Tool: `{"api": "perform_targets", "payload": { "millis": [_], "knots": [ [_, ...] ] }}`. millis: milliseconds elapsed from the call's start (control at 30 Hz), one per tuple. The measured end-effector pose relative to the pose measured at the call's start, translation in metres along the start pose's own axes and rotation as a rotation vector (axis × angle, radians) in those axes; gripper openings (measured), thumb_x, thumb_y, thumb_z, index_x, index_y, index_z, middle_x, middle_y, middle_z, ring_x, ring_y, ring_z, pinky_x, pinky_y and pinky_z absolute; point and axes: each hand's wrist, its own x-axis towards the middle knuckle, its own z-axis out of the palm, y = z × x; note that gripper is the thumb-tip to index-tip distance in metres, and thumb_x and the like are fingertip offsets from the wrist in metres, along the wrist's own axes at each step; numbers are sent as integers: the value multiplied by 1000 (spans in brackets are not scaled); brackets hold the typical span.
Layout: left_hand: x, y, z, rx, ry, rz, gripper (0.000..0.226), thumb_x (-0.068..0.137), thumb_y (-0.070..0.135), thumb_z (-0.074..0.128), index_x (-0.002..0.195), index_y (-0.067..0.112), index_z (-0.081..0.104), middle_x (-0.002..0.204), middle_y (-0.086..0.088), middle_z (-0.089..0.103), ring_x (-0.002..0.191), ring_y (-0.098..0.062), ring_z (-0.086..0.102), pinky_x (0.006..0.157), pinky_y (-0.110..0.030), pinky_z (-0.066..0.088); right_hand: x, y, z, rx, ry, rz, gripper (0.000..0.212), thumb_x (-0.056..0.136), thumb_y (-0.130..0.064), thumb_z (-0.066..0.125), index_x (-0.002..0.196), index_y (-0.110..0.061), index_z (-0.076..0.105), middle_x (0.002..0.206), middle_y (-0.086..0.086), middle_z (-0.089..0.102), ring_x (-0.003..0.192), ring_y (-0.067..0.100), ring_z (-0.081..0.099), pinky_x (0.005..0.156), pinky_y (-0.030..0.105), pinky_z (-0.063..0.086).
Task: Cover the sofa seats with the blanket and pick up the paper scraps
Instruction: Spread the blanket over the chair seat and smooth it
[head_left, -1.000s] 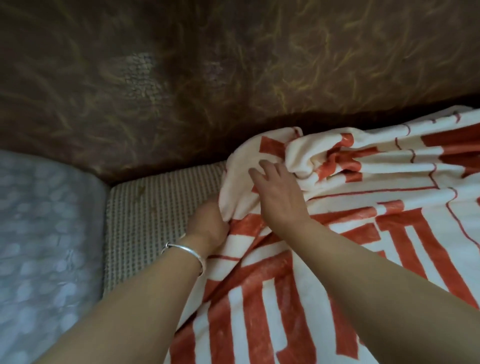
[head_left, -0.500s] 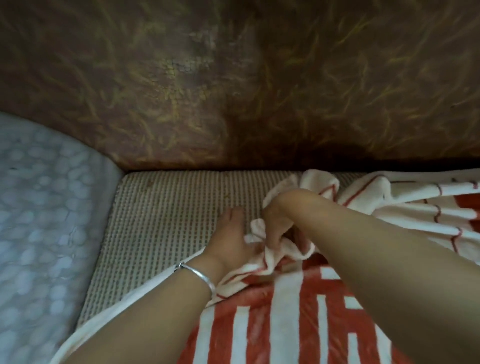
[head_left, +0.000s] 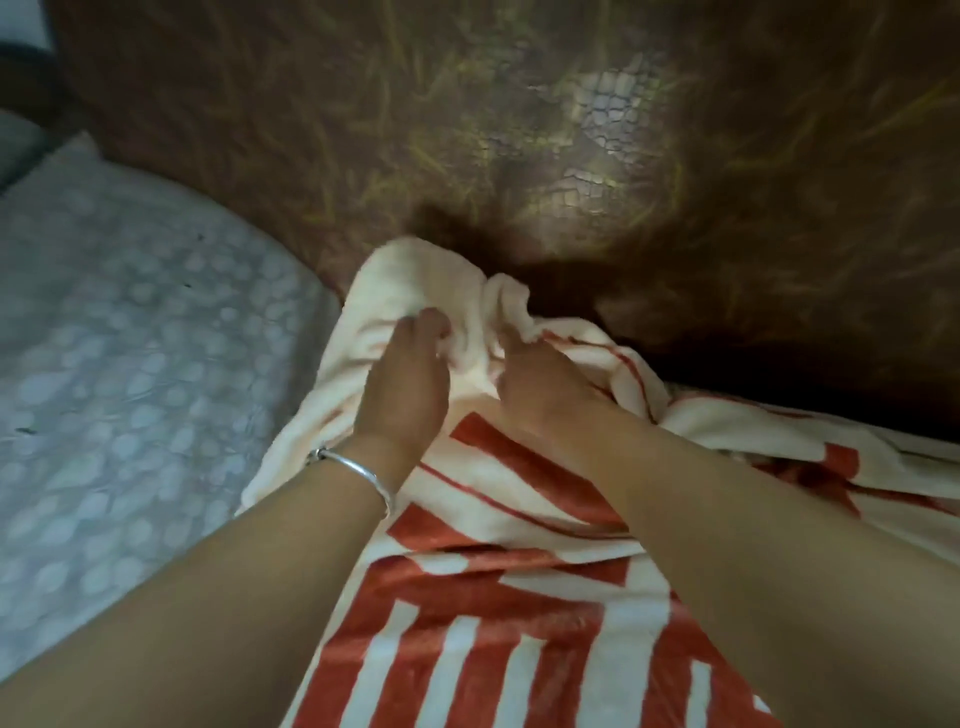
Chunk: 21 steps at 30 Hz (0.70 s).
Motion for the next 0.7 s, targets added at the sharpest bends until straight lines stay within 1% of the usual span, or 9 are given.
{"api": "perform_targets", "payload": {
  "millis": [67,133,200,267,367,433,500,600,700],
  "knots": [
    [-21,-18,6,76,-299,58,45,87,-1,46,128,18,47,131,-7,51,118,-28,52,102,-33,41,-1,1,11,-197,-127,6,40,100,-21,38,139,-12,41,134,12,52,124,27,50,103,34,38],
    [-39,-33,12,141,-495,72,56,90,0,43,138,27,38,140,1,46,127,-19,46,106,-27,36,1,4,19,-227,-110,28,35,100,-19,39,132,-11,47,130,11,56,119,26,55,96,34,44],
    [-50,-42,11,132,-451,44,62,90,0,42,143,31,31,143,3,42,130,-16,42,106,-25,33,8,1,27,-272,-24,-31,42,99,-19,40,140,-12,36,127,12,57,111,27,60,84,33,48],
    [-55,-52,8,150,-332,-14,66,89,2,45,146,29,24,144,0,34,130,-19,39,101,-27,36,15,-8,34,-280,25,-162,56,97,-22,45,147,-18,20,132,14,50,113,29,57,86,36,49],
    [-58,-70,3,282,-237,-233,76,91,12,52,150,25,5,154,-8,14,118,-26,51,81,-32,47,18,-24,50,-293,-83,-155,75,93,-26,54,150,-27,7,131,12,45,115,30,54,88,38,48],
    [-61,-81,-3,309,-248,-399,86,91,15,55,150,23,-7,158,-10,-4,108,-28,58,75,-34,48,19,-30,65,-348,-89,-107,62,96,-23,47,149,-20,17,127,8,54,114,26,57,87,36,48],
    [-66,-95,-8,330,-249,-500,93,89,19,59,149,20,-13,158,-10,-11,103,-29,62,76,-35,49,22,-34,69,-362,-66,-89,40,98,-19,43,138,-13,40,128,7,56,115,24,58,91,35,47],
    [-70,-112,-15,332,-239,-600,97,88,24,62,149,15,-12,155,-14,7,114,-30,57,87,-36,48,39,-45,56,-78,15,4,38,98,-8,38,135,-6,43,134,14,52,120,31,53,99,37,43],
    [-66,-118,-15,290,-245,-647,88,88,24,62,149,12,-1,148,-15,24,122,-30,49,95,-38,44,67,-65,40,212,135,76,50,99,-8,38,146,-5,24,137,19,49,123,34,50,96,35,41]
  ]
}}
